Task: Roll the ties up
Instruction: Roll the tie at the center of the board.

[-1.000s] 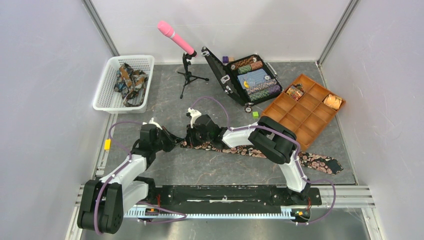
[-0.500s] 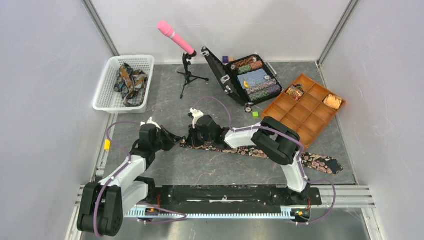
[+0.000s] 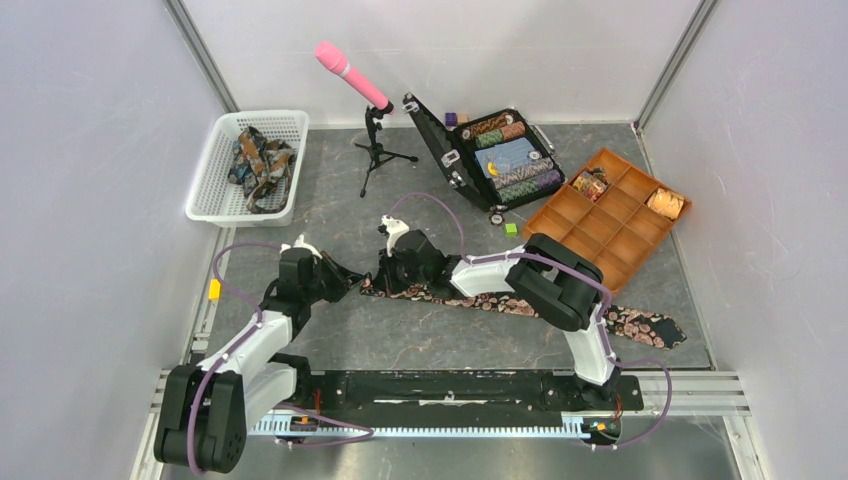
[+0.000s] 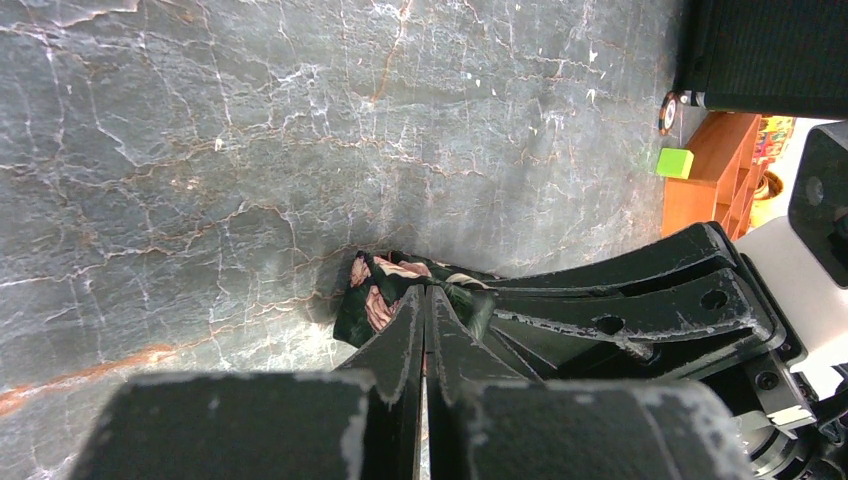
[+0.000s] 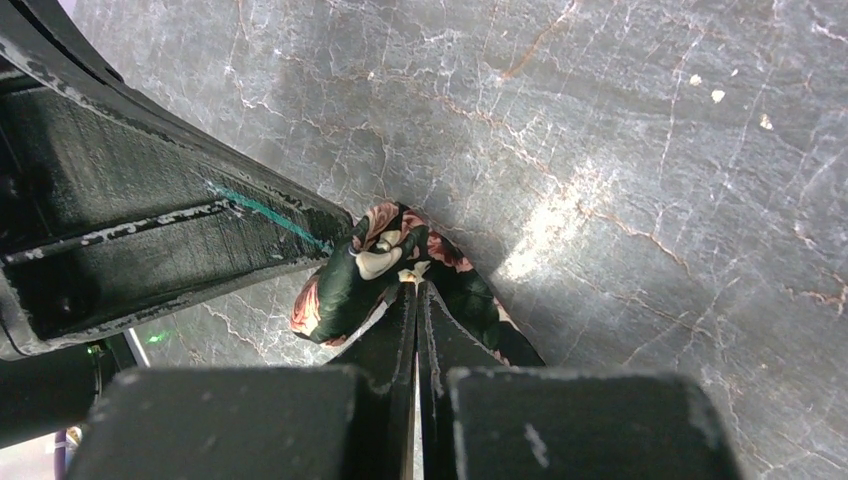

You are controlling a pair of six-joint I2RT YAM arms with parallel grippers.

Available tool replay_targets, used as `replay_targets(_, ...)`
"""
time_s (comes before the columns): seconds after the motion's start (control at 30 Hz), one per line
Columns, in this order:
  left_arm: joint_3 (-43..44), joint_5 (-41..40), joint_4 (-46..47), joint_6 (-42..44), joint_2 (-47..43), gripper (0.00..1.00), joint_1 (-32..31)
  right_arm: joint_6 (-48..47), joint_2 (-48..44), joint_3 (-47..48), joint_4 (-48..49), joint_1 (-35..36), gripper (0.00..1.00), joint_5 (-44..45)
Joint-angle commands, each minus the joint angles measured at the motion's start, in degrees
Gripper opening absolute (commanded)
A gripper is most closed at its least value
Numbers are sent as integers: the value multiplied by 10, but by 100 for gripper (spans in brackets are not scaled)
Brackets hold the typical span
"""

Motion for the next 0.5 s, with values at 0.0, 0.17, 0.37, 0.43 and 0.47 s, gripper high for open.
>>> replay_targets(0.0, 13, -10, -2, -5, -8, 2, -3, 1, -33, -14, 8, -3, 0, 18)
replay_targets(0.17, 13, -9, -2, -6, -11, 2, -3, -6, -69, -39, 25, -4, 0, 18)
replay_targets(0.37, 16, -7, -3, -4, -12, 2, -3, -9, -97, -55, 1, -11, 0, 46)
replay_targets(0.43, 17, -6, -3, -3, -10, 2, -3, -7, -96, -56, -7, -12, 0, 50)
replay_targets(0.47, 18, -6, -3, -2, -9, 2, -3, -6, -93, -56, -10, -12, 0, 49)
